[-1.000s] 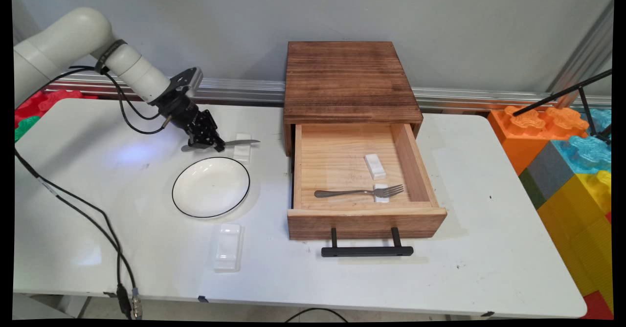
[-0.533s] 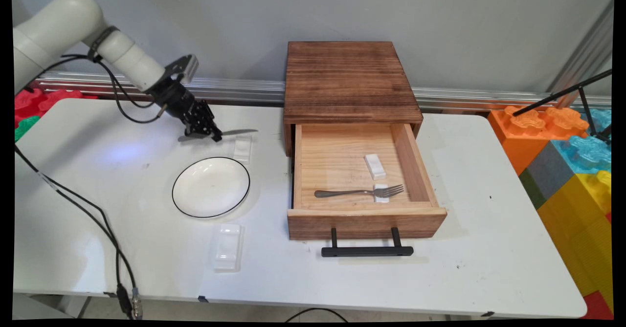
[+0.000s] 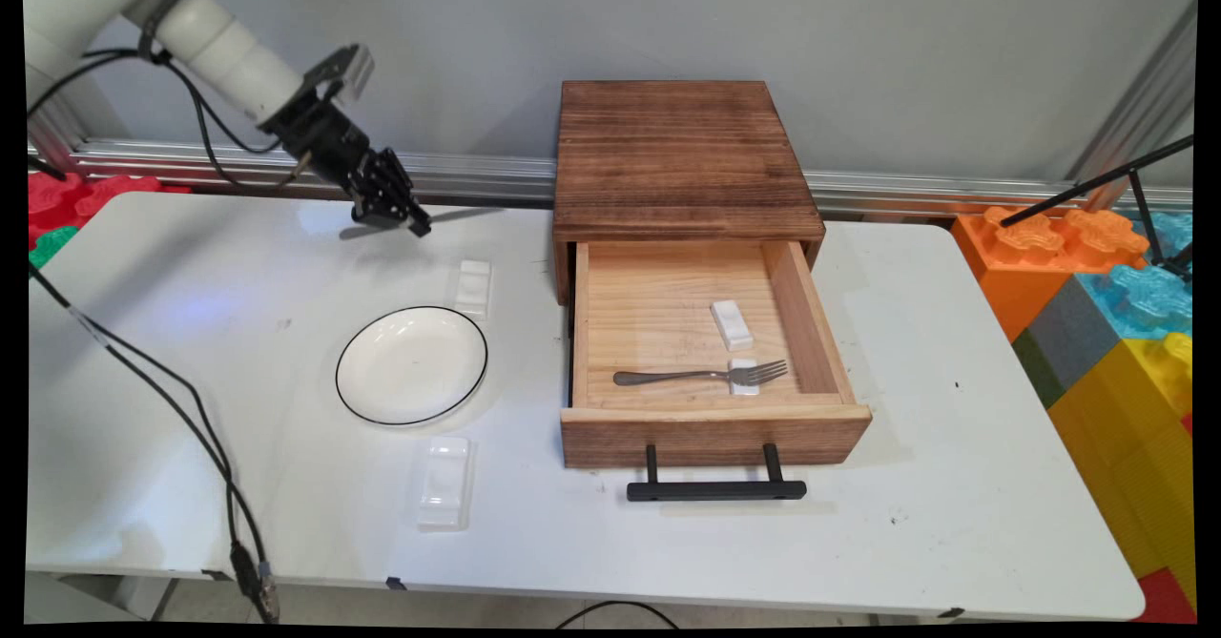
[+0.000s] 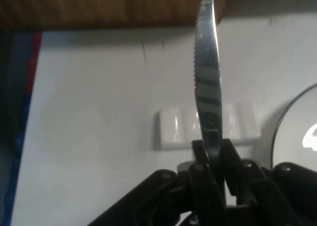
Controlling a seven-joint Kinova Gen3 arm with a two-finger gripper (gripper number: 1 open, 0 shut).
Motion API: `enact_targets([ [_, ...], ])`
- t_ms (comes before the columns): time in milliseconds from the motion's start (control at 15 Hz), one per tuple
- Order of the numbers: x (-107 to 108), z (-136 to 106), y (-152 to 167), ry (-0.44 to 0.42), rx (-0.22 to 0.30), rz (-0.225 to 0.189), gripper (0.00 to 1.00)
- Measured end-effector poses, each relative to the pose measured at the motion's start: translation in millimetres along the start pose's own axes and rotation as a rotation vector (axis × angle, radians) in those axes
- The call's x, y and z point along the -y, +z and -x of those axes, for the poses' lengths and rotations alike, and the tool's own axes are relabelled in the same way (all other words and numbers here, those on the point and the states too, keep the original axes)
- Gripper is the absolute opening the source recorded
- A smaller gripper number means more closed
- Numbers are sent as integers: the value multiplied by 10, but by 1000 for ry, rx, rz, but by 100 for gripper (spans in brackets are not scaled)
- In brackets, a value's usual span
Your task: Place the picked object into the drawer
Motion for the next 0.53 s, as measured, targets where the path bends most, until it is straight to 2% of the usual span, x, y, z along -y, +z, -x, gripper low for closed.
enact_targets([
  [267, -124, -411, -240, -8, -15, -2, 0],
  [533, -337, -840, -316, -24, -28, 0, 0],
])
